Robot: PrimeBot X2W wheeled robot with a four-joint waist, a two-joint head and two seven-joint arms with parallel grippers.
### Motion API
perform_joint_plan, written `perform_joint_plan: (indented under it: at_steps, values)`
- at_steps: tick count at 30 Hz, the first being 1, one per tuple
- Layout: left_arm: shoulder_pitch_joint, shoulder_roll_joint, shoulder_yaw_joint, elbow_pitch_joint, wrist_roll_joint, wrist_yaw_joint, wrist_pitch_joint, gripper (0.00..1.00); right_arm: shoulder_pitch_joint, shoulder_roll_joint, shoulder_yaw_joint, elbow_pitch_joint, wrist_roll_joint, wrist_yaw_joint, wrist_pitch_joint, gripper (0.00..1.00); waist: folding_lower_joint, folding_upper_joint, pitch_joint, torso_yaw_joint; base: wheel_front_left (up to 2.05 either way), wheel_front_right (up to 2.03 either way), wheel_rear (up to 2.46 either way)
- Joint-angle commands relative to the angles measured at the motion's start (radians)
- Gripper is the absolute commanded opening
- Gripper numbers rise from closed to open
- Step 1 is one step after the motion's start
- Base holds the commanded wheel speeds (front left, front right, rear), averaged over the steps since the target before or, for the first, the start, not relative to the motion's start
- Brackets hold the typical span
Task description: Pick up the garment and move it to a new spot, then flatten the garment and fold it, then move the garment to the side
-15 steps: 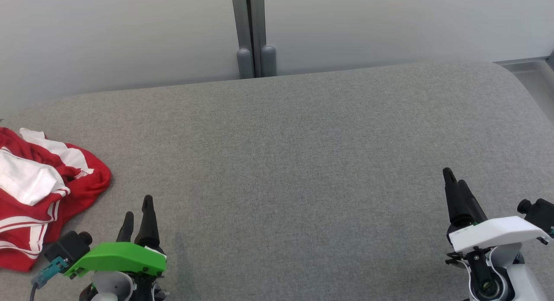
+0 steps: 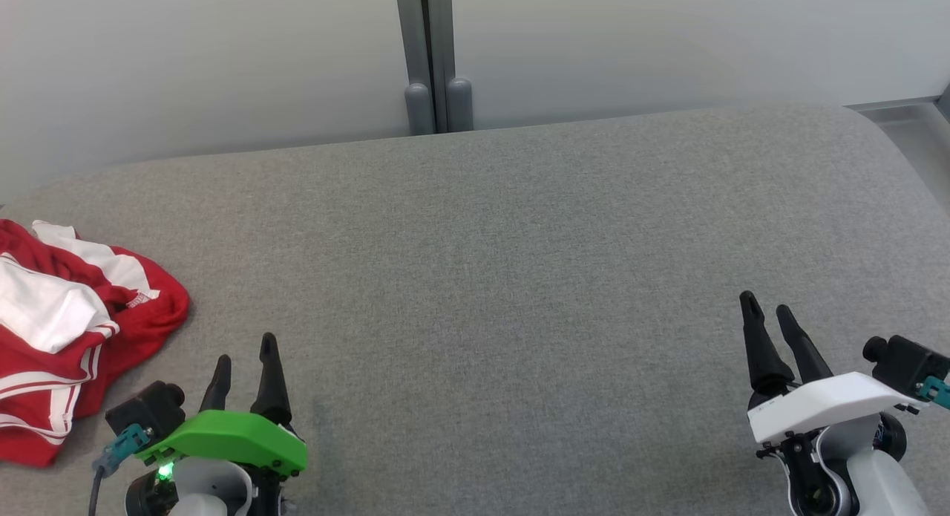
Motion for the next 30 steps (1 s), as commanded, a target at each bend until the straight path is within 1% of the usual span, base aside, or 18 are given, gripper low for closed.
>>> perform_joint_plan:
  at_steps: [1,11,17,23,27,30]
  values:
    - [-0.029,0.014,-0.01,-0.006,0.034,0.01,-0.011,1.0,-0.011,-0.005,0.004,-0.008,-0.039,0.0,-0.011,1.0,0.0,0.0,0.0,0.0,0.0,0.0,0.0]
    - [-0.024,0.027,-0.042,0.01,0.146,0.048,-0.039,1.0,-0.008,-0.011,0.041,0.022,-0.162,0.0,-0.04,1.0,0.0,0.0,-0.001,0.001,0.0,0.0,0.0]
    - [-0.023,0.031,-0.061,0.028,0.206,0.064,-0.056,1.0,-0.017,-0.011,0.042,0.042,-0.234,0.0,-0.056,1.0,0.0,0.0,-0.001,0.002,0.0,0.0,0.0]
    - [-0.015,0.027,-0.058,0.029,0.253,0.081,-0.07,1.0,-0.018,-0.005,0.037,0.055,-0.296,0.0,-0.071,1.0,0.0,0.0,0.0,0.003,0.0,0.0,0.0]
    - [-0.01,0.023,-0.057,0.015,0.289,0.086,-0.08,1.0,-0.02,-0.001,0.031,0.054,-0.336,0.0,-0.08,1.0,0.0,0.0,0.001,0.002,0.0,0.0,0.0]
    - [-0.002,0.022,-0.067,-0.003,0.314,0.07,-0.086,1.0,-0.025,0.003,0.02,0.051,-0.357,0.0,-0.087,1.0,0.0,0.0,0.001,0.003,0.0,0.0,0.0]
